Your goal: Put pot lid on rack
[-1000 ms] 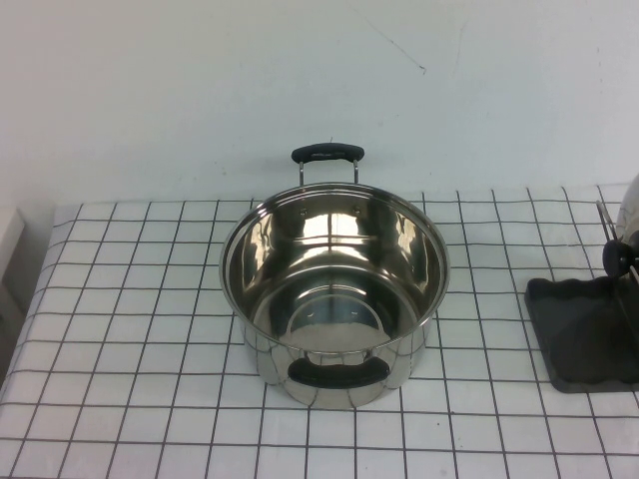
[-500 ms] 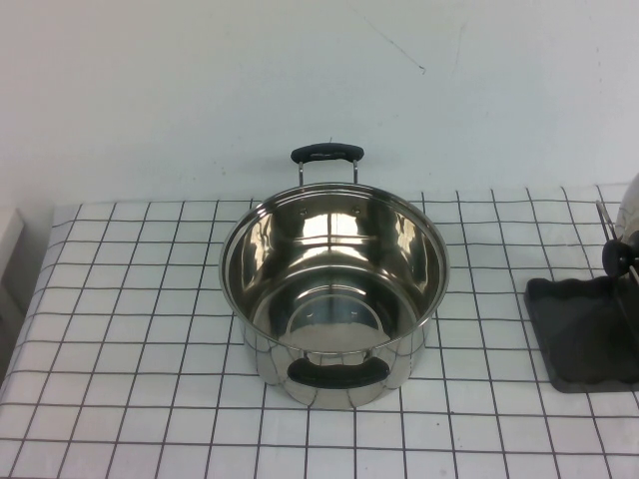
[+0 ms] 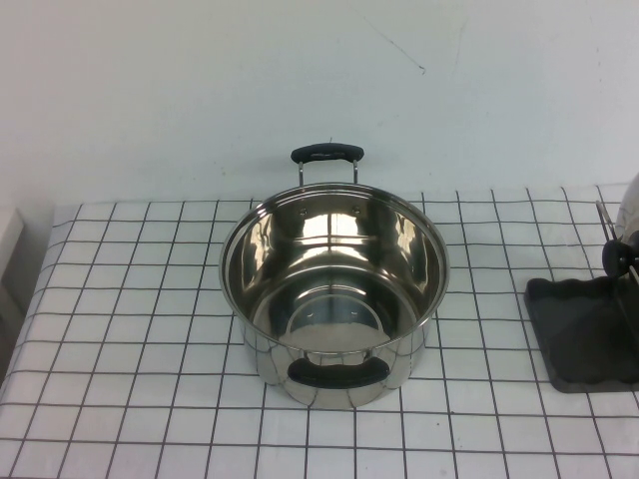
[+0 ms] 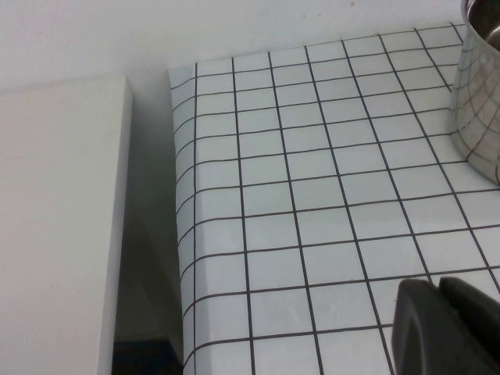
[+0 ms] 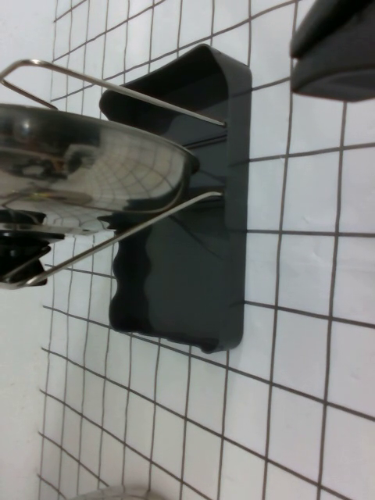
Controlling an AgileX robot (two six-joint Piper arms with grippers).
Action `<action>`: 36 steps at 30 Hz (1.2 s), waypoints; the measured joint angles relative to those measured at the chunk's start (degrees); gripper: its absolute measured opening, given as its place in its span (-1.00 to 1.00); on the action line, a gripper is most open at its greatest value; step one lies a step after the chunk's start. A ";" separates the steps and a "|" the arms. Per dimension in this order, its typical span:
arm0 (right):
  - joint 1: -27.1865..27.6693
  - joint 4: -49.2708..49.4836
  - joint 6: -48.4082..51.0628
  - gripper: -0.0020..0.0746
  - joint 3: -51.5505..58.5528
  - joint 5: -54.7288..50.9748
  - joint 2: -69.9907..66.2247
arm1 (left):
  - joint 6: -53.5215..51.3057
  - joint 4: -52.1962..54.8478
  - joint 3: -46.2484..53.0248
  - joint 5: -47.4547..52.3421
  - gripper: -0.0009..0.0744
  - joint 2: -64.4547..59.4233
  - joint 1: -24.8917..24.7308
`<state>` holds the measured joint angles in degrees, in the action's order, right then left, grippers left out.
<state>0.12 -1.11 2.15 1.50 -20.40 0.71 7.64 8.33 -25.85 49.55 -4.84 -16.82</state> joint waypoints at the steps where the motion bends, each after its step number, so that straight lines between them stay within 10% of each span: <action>1: 0.00 0.00 0.00 -0.95 0.00 0.00 0.00 | 0.00 0.00 0.00 0.00 -0.98 0.00 0.00; 10: 0.00 -0.11 0.00 -0.95 0.00 0.00 0.00 | -0.67 1.38 1.76 -3.66 -0.98 0.00 0.00; 20: 0.00 -0.21 0.00 -0.95 0.00 0.00 0.00 | -3.35 6.45 17.40 -31.78 -0.98 3.98 1.10; 36: 0.00 -0.31 0.00 -0.95 0.00 0.00 0.00 | -8.85 -9.06 27.42 -35.86 -0.98 5.36 25.99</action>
<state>0.12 -1.43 2.15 1.50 -20.40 0.71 -1.21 -0.73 1.57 13.69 0.52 9.17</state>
